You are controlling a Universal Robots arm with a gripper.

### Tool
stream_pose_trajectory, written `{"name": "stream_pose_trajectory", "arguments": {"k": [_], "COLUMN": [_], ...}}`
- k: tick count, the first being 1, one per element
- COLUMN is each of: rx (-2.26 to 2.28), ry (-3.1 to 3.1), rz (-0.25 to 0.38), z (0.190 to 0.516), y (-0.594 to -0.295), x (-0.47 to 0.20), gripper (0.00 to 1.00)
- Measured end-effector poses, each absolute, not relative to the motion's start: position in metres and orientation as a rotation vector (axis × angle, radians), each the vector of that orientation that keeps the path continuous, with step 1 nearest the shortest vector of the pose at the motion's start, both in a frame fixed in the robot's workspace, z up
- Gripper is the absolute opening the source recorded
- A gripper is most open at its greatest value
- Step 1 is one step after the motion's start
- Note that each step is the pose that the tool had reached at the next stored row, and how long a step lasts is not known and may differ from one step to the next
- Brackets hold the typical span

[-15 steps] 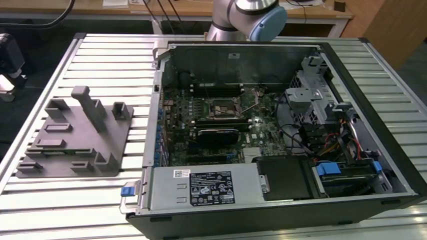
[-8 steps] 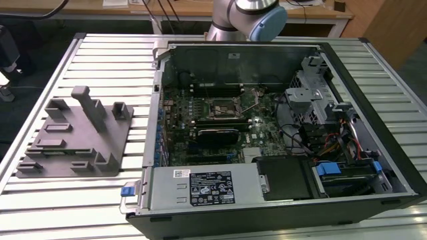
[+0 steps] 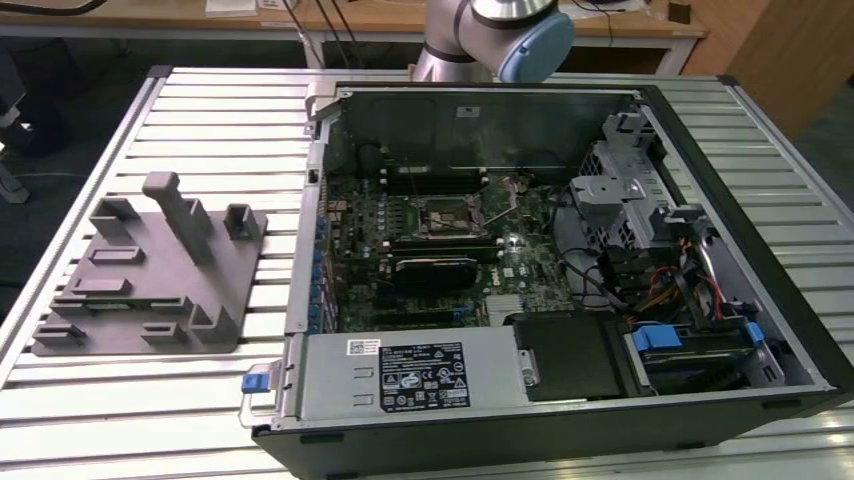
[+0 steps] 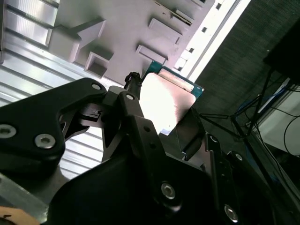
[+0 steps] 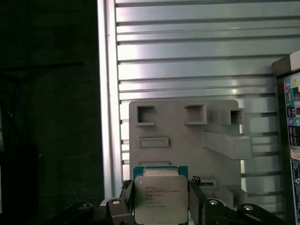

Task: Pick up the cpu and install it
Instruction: 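Pick up the cpu and move it towards the insertion slot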

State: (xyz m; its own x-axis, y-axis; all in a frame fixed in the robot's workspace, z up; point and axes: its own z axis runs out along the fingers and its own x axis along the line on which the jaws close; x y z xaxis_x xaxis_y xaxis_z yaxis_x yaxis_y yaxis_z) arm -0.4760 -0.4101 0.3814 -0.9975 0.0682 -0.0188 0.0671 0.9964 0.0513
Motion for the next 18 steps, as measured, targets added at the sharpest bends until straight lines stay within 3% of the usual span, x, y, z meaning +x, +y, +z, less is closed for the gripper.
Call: {"name": "stream_pose_trajectory", "arguments": {"k": [18], "rx": [0.106], "ry": [3.118], "rz": [0.079], "z": [0.394], "y": [-0.41], "x": [-0.47], "gripper": [0.55]}}
